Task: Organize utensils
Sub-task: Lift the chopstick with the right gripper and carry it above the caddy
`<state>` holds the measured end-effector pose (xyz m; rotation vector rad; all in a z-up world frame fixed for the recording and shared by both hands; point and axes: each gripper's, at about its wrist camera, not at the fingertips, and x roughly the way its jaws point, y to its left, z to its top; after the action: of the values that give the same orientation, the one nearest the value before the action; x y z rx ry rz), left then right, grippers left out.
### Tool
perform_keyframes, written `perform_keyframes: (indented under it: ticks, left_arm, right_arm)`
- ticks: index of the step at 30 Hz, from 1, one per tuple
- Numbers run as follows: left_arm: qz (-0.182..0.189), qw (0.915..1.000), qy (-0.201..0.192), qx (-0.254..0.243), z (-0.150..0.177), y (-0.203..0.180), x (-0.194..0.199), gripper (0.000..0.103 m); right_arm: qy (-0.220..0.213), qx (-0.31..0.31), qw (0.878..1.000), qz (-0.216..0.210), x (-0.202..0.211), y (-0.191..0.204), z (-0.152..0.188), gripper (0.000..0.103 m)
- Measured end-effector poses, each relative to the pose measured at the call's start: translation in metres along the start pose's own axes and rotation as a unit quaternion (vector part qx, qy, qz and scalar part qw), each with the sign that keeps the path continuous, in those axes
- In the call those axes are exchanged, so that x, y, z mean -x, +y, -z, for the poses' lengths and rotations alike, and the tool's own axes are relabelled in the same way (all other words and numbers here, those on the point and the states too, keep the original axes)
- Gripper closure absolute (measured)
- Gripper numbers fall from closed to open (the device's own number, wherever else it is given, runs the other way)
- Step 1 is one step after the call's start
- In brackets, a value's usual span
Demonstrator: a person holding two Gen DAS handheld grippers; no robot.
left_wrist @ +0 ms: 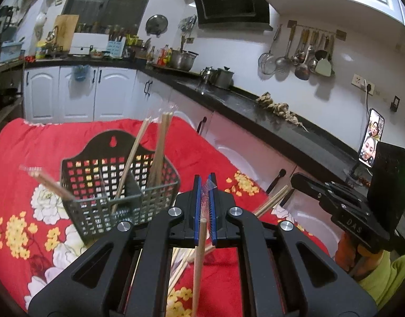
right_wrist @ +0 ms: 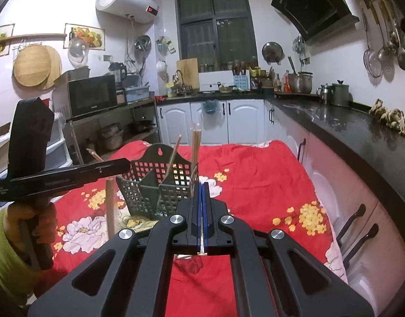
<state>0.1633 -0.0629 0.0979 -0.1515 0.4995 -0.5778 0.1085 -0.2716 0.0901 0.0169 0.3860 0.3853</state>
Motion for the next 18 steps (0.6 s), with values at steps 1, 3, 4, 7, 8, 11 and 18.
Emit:
perform_keyframes:
  ticks: [1,3,4,7,8,11,18]
  left_arm:
    - [0.0,1.0,-0.003,0.0,-0.001,0.0,0.001,0.1]
    - [0.001,1.0,-0.009,-0.002,-0.004,-0.001,0.002,0.1]
    - [0.0,0.9999,-0.012,-0.002,-0.006,-0.002,0.003,0.1]
    - [-0.001,0.9997,-0.022,-0.005,-0.01,-0.005,0.007,0.1]
    - [-0.001,0.9997,-0.024,-0.004,-0.011,-0.006,0.007,0.101]
    - [-0.002,0.9994,-0.035,-0.002,-0.019,-0.007,0.01,0.101]
    - [-0.005,0.9984,-0.055,-0.015,-0.04,-0.016,0.016,0.101]
  right_arm:
    - [-0.003,0.001,1.0,-0.001,0.001,0.0,-0.002,0.102]
    - [-0.009,0.003,1.0,-0.001,0.004,0.0,-0.004,0.102]
    - [-0.012,0.003,1.0,-0.001,0.006,0.0,-0.005,0.102]
    - [-0.021,0.003,1.0,-0.003,0.009,0.0,-0.008,0.102]
    - [-0.023,0.004,1.0,-0.003,0.01,0.0,-0.009,0.102]
    - [-0.027,0.009,1.0,-0.001,0.012,0.001,-0.014,0.102]
    - [-0.041,0.017,0.999,0.001,0.018,0.006,-0.026,0.102]
